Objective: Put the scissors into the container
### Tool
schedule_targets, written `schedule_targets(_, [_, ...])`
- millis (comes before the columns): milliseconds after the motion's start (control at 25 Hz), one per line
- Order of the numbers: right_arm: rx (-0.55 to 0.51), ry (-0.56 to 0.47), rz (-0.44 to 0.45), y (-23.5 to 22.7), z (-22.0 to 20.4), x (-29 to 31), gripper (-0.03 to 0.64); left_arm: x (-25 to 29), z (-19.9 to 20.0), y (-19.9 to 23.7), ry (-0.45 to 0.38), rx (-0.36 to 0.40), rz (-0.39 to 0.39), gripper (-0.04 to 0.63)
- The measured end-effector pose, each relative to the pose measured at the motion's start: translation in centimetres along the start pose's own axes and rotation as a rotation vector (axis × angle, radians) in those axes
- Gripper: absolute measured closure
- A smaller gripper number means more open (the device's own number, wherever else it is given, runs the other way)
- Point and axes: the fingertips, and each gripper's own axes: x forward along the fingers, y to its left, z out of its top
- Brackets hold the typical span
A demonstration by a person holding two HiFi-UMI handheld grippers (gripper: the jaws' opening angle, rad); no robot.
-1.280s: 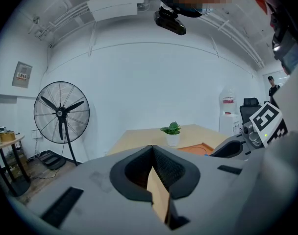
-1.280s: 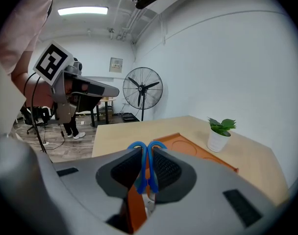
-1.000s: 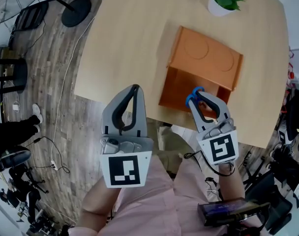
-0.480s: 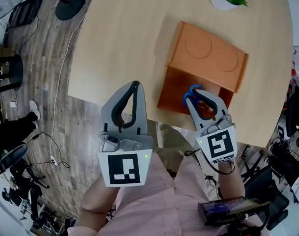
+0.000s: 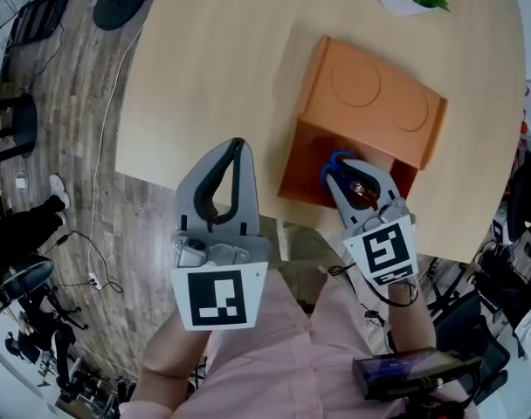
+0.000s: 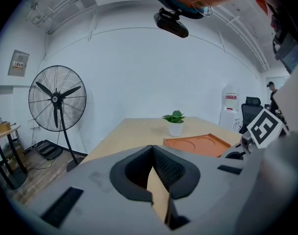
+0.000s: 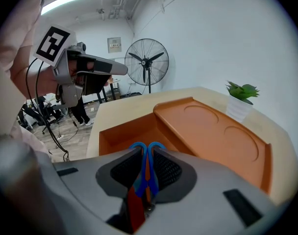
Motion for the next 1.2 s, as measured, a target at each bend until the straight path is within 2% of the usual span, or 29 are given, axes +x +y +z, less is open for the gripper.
schedule_targets(400, [-0.027,0.064,0.019,0.2,-1.0,1.3,0.540,0.5,-0.6,0.6,0.018,-0.005,0.002,0.591])
schedule_targets(760, [-0.002,0.103,0.035,0.7,-1.4,1.7,0.537,0.6,-0.7,1.0,0.019,-0.011,0.001,0.591])
schedule_targets(1200, [-0.007,0.055,-0.010,0.2,-0.3,0.9,0.543,-0.1,1.0,0.6,-0.020,0.013,-0.006,0.591])
